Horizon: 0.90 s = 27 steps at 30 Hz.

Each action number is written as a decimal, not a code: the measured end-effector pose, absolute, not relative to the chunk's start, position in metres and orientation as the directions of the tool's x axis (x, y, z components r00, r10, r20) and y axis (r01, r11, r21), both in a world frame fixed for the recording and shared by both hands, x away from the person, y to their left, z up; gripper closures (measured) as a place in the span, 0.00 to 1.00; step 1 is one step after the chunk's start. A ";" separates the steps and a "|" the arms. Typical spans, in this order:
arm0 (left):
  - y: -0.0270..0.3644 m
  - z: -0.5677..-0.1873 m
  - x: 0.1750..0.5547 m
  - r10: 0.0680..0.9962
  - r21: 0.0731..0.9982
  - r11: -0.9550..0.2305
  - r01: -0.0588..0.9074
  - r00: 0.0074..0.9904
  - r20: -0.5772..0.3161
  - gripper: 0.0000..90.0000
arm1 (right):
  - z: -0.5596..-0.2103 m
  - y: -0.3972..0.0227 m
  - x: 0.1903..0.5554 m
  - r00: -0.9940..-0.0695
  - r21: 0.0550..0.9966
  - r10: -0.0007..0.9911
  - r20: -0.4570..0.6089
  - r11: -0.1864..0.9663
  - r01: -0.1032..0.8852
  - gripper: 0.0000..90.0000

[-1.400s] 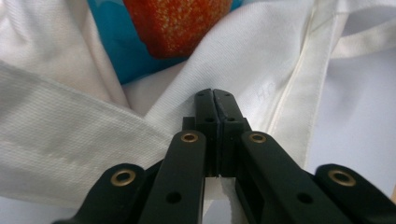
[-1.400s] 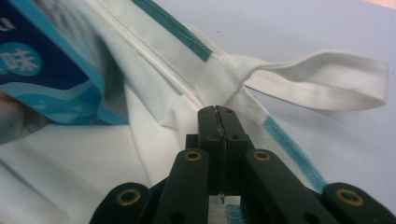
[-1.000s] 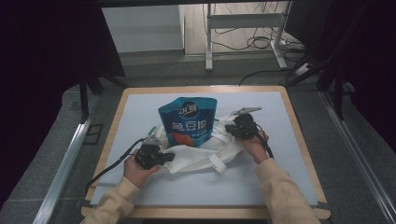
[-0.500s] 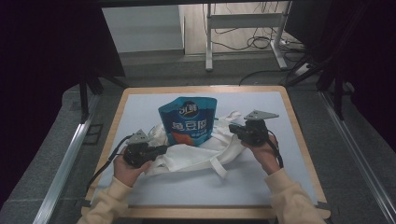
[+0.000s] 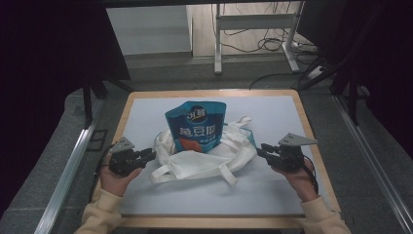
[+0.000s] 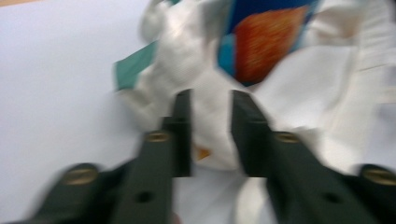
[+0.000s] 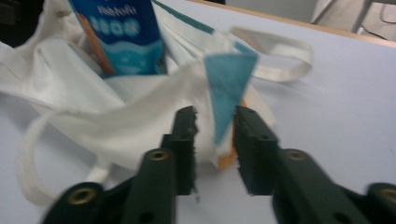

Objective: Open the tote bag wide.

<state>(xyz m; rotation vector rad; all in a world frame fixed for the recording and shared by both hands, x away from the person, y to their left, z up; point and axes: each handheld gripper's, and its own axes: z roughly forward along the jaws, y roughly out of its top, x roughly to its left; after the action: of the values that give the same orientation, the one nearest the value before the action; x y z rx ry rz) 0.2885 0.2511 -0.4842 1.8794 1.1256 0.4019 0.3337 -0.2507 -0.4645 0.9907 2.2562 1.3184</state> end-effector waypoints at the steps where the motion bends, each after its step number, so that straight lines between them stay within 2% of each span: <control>1: 0.253 -0.486 0.288 0.832 0.815 -0.192 0.546 0.531 -0.160 0.66 | -0.467 -0.254 0.332 -0.694 0.859 0.718 0.053 0.322 0.398 0.66; 4: 0.255 -0.490 0.288 0.849 0.812 -0.210 0.545 0.513 -0.125 0.56 | -0.476 -0.258 0.329 -0.675 0.852 0.737 0.046 0.324 0.411 0.55; 9: 0.256 -0.500 0.287 0.852 0.802 -0.223 0.554 0.511 -0.116 0.47 | -0.491 -0.259 0.328 -0.666 0.833 0.743 0.067 0.326 0.447 0.51; 15: 0.260 -0.510 0.287 0.855 0.784 -0.217 0.581 0.501 -0.135 0.44 | -0.505 -0.261 0.331 -0.652 0.809 0.754 0.083 0.331 0.486 0.49; 27: 0.255 -0.513 0.292 0.856 0.780 -0.242 0.577 0.506 -0.109 0.41 | -0.503 -0.266 0.328 -0.639 0.828 0.765 0.077 0.307 0.468 0.47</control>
<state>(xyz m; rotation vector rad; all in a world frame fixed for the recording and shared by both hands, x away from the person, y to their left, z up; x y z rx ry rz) 0.2925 0.2552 -0.5129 1.9424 1.1777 0.4378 0.3283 -0.2657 -0.5026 1.1090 2.2488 1.2534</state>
